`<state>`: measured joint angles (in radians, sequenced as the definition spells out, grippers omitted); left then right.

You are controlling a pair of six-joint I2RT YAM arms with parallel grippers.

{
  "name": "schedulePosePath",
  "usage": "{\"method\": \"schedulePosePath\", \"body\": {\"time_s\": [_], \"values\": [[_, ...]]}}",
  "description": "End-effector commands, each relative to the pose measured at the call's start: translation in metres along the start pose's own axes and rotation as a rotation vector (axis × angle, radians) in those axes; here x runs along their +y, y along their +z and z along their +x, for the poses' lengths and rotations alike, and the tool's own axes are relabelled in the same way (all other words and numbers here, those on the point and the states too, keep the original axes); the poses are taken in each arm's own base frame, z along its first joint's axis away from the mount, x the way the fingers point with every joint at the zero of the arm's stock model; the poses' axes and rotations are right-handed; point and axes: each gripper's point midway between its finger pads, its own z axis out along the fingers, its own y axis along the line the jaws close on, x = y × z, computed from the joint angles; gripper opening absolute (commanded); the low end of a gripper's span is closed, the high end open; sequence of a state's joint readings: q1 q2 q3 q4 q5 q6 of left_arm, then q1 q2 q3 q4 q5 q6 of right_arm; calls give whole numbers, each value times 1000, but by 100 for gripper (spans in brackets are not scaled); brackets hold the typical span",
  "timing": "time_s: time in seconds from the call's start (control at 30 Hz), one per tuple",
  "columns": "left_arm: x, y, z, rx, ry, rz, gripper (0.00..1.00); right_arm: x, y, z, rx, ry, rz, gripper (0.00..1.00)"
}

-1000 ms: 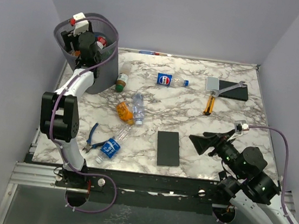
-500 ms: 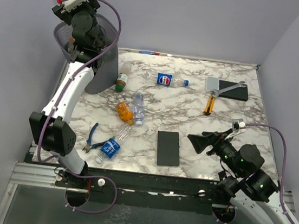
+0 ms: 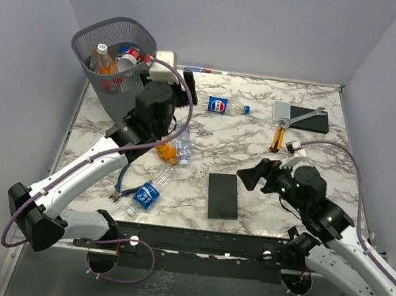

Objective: Put the plastic bottles in the bin
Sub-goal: Place the plastic bottle in the trash bin, then pick up the plastic bottle from the corner of the board.

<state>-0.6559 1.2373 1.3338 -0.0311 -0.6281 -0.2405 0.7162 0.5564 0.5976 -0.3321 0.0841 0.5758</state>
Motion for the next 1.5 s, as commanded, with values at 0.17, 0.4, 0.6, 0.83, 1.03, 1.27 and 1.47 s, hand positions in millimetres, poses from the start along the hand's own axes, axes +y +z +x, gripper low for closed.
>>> {"method": "schedulePosePath", "body": {"time_s": [0.17, 0.4, 0.6, 0.83, 1.03, 1.27, 1.47], "values": [[72, -107, 178, 415, 4, -81, 99, 22, 72, 65, 268, 141, -102, 94], [120, -152, 177, 327, -264, -161, 99, 85, 119, 102, 423, 211, -219, 96], [150, -174, 144, 154, -368, -152, 99, 113, 162, 137, 511, 358, -142, 98], [160, -183, 147, 158, -356, -157, 99, 99, 193, 169, 547, 440, 26, 97], [162, -184, 147, 155, -355, -163, 99, 99, 208, 181, 555, 468, 68, 96], [164, -184, 150, 149, -368, -176, 99, 94, 223, 201, 588, 509, 121, 92], [165, -183, 153, 152, -374, -180, 99, 94, 224, 212, 611, 534, 111, 74]]}}
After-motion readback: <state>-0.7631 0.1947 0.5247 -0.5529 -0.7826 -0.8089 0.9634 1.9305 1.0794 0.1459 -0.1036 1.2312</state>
